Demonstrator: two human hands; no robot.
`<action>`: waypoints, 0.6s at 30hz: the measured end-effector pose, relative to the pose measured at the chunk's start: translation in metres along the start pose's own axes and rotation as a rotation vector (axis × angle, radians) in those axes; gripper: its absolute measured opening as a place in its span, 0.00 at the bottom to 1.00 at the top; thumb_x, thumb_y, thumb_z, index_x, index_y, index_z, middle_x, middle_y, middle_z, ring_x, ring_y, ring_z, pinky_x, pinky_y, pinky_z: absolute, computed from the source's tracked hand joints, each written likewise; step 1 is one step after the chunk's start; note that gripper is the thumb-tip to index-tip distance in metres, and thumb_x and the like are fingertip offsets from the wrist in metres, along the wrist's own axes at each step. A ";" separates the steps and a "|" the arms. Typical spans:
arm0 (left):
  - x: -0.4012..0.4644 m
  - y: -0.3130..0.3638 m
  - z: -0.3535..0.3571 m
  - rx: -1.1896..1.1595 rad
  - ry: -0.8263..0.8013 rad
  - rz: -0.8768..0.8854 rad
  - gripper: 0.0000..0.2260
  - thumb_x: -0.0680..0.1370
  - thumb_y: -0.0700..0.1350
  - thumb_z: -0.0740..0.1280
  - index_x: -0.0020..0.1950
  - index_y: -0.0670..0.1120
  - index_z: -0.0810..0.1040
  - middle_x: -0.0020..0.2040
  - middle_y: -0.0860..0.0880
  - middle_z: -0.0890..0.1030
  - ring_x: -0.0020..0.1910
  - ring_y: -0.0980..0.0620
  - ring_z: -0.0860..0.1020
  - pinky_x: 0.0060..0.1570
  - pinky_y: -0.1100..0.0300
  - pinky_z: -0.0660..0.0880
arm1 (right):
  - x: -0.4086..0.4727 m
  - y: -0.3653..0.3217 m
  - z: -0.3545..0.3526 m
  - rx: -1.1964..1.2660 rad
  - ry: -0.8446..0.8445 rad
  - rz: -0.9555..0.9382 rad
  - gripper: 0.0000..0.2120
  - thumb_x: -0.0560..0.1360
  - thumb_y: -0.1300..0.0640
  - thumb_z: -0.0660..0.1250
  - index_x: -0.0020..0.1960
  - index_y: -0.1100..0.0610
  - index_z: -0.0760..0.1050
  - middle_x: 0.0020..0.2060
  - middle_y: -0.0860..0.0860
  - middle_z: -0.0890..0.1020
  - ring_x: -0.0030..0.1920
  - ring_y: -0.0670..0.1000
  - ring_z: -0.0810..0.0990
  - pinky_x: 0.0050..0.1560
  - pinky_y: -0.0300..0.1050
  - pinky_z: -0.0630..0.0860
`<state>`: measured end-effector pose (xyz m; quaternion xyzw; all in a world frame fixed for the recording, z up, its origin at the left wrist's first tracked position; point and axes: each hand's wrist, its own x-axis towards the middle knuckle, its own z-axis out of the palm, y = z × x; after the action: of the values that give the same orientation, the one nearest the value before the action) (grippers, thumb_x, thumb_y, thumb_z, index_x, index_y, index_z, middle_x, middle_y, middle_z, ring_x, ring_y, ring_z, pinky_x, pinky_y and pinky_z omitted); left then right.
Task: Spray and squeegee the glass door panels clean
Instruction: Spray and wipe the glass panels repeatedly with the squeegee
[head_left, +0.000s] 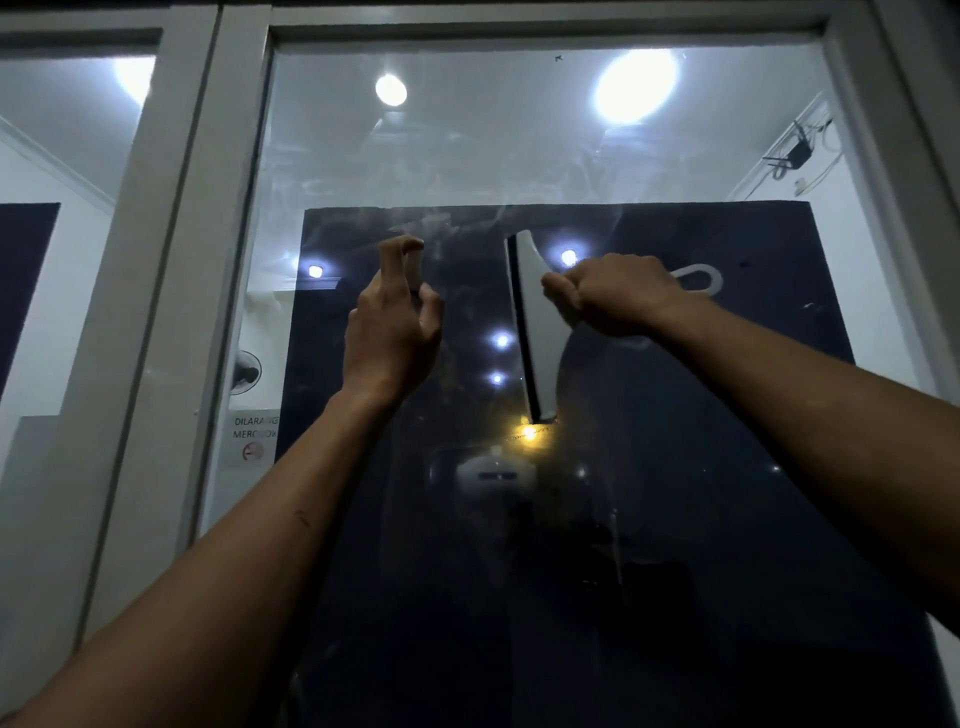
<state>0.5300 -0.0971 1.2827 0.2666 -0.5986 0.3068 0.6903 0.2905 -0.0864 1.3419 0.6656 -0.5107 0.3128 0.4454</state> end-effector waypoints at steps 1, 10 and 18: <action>-0.001 0.000 0.001 -0.005 -0.004 0.003 0.16 0.80 0.41 0.59 0.68 0.47 0.66 0.34 0.55 0.70 0.32 0.57 0.71 0.33 0.58 0.65 | -0.006 0.011 0.001 0.006 -0.017 0.031 0.28 0.82 0.36 0.43 0.57 0.47 0.79 0.59 0.55 0.80 0.59 0.59 0.77 0.51 0.51 0.67; -0.012 0.006 0.020 -0.095 -0.068 0.018 0.17 0.80 0.41 0.60 0.68 0.48 0.66 0.36 0.53 0.72 0.34 0.55 0.73 0.39 0.54 0.68 | -0.048 0.078 0.003 -0.001 -0.034 0.274 0.29 0.82 0.35 0.42 0.56 0.47 0.79 0.65 0.56 0.78 0.68 0.61 0.72 0.59 0.57 0.68; -0.028 0.033 0.050 -0.182 -0.096 0.027 0.17 0.80 0.41 0.60 0.69 0.47 0.66 0.35 0.55 0.70 0.33 0.57 0.72 0.33 0.58 0.65 | -0.073 0.108 0.015 0.035 -0.065 0.355 0.29 0.82 0.36 0.43 0.64 0.48 0.76 0.66 0.58 0.77 0.65 0.64 0.74 0.59 0.58 0.70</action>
<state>0.4697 -0.1145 1.2625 0.2090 -0.6598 0.2476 0.6780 0.1662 -0.0794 1.3022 0.5824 -0.6288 0.3734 0.3549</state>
